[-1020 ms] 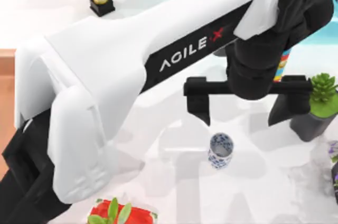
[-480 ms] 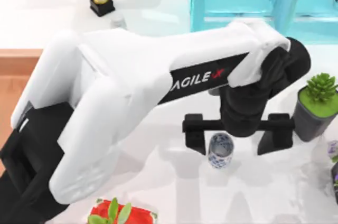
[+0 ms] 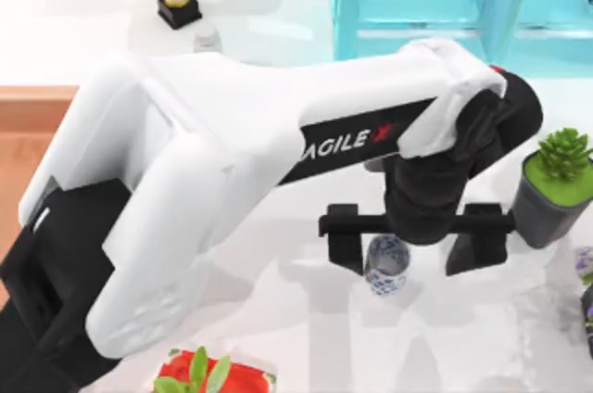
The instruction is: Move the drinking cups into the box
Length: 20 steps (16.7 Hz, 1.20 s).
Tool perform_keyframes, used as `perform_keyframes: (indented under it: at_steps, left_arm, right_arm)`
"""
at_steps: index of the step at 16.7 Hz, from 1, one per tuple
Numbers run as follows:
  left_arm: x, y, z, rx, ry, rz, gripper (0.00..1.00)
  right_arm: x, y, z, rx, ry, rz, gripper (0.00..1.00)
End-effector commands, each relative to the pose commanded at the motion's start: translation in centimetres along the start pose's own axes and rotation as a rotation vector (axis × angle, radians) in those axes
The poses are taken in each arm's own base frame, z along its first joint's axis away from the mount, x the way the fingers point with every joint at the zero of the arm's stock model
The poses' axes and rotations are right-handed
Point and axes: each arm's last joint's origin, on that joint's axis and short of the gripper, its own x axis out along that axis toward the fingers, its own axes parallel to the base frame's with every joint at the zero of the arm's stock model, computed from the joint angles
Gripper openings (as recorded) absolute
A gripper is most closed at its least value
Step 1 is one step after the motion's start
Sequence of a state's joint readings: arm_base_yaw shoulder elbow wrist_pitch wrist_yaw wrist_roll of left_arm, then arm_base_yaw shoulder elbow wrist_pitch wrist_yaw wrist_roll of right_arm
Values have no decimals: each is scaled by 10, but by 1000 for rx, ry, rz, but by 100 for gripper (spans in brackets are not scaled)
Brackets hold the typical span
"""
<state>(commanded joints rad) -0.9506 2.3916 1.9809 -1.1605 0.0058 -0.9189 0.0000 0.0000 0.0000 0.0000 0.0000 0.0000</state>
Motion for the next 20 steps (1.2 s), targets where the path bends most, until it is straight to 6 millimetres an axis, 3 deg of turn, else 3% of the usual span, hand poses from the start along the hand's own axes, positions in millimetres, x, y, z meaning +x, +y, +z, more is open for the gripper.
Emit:
perform_keyframes:
  at_steps: [10,20]
  left_arm:
    - [0,0,0,0,0,0,2]
    - [-1,1,0,1,1,1,0]
  right_arm:
    - [0,0,0,0,0,0,100]
    - [0,0,0,0,0,0,100]
